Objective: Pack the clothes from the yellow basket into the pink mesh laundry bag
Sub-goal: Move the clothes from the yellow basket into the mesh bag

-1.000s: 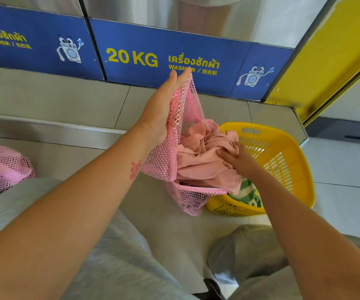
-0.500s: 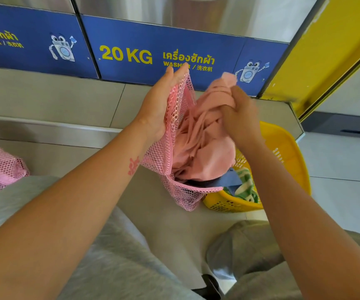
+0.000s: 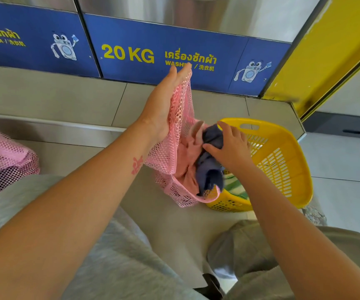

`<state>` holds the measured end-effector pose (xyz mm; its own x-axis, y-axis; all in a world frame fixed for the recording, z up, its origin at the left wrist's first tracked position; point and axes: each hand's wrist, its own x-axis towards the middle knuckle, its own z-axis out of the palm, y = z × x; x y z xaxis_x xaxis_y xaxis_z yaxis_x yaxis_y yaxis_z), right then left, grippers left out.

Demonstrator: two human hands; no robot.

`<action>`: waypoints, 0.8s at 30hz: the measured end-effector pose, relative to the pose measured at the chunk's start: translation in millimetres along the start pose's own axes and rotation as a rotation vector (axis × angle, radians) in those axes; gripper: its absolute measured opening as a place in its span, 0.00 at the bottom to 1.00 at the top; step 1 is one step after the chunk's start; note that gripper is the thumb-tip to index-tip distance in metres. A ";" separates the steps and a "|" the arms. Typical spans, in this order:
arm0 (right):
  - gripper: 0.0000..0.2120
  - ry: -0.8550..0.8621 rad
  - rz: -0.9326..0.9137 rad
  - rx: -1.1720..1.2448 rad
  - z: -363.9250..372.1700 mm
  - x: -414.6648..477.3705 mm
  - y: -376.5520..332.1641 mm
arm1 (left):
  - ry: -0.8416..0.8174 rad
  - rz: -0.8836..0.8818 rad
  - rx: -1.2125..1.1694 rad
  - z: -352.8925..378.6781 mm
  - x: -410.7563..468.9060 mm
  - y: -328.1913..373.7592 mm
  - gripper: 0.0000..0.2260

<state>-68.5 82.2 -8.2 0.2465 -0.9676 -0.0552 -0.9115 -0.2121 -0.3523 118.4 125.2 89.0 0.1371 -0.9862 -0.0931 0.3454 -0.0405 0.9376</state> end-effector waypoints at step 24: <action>0.09 0.231 0.091 0.407 27.1 -12.9 22.4 | 0.011 0.025 -0.020 -5.2 8.1 -4.1 0.22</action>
<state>-83.2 93.6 -40.7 0.0498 -0.9947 0.0895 -0.7118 -0.0982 -0.6955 122.9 118.2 82.6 0.1560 -0.9850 -0.0735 0.3604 -0.0126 0.9327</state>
